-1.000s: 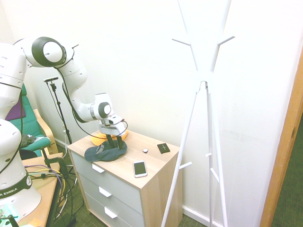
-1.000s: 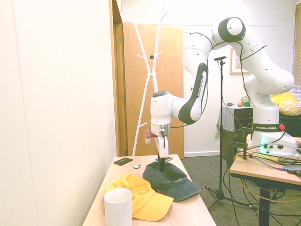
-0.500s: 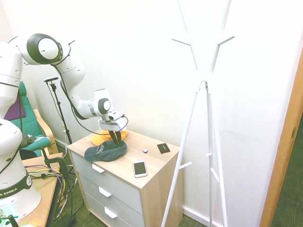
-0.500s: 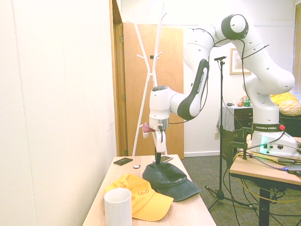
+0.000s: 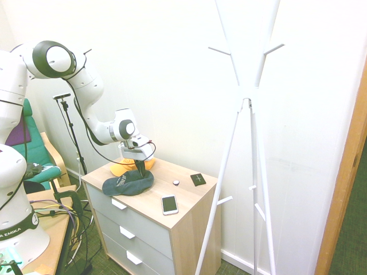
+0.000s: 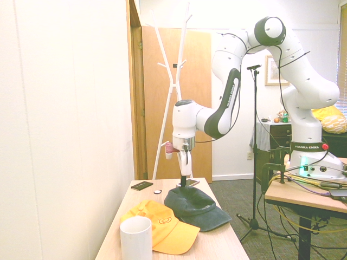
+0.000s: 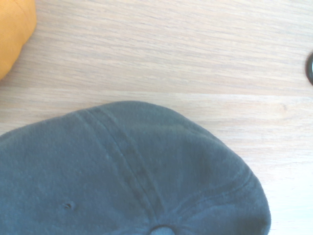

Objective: Hang the cap

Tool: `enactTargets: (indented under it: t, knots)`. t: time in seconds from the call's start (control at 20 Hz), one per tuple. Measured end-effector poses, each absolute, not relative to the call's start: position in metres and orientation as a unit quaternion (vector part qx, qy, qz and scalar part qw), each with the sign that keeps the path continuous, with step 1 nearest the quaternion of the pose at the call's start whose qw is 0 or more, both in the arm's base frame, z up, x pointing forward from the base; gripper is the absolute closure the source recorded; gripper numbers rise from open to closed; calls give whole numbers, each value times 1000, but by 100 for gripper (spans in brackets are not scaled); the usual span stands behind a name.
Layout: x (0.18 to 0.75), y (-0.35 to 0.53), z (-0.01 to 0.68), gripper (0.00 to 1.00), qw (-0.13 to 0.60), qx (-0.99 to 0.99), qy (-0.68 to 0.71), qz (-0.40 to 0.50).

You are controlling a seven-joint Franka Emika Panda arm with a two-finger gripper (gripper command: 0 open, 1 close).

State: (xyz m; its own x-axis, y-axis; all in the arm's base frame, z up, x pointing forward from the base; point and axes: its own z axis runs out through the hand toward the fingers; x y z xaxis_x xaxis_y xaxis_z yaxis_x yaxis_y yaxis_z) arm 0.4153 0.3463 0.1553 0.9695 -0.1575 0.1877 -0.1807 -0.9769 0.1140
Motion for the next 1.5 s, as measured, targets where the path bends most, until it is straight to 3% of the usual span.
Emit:
enactTargets:
  t: [0.05,1.5]
  knots:
    - [416,345,155,0,66,990,-89,87]
    - [414,329,140,0,95,987,-114,59]
